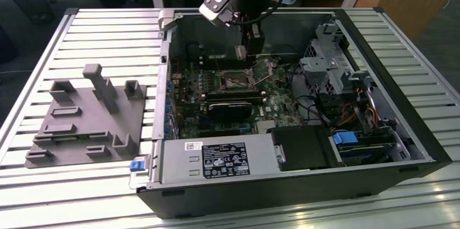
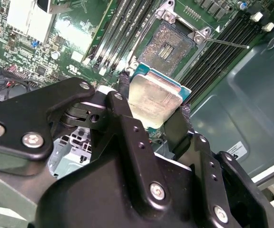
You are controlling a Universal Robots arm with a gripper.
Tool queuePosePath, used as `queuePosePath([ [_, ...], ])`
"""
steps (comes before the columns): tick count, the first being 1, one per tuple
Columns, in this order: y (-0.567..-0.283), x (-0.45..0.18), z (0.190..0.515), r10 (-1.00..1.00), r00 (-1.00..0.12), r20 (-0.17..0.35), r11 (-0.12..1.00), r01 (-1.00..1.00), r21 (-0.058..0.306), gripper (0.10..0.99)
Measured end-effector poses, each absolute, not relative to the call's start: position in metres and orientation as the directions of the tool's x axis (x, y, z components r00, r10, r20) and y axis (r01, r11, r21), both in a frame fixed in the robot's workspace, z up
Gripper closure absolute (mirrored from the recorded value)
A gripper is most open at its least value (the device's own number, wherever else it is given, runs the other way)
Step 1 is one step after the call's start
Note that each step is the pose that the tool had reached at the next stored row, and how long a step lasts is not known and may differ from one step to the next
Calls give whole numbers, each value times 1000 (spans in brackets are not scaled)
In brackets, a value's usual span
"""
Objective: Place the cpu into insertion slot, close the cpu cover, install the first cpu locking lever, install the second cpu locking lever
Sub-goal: 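Place the cpu into insertion slot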
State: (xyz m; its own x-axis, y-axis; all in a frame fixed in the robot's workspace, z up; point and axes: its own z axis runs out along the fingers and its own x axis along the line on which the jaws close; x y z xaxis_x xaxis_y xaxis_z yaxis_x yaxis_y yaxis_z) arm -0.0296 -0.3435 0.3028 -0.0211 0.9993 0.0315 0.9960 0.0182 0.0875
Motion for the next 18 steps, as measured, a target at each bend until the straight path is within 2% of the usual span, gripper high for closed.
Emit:
queuePosePath([
  [18,-342,-33,294,999,-21,31,18,996,88,545],
])
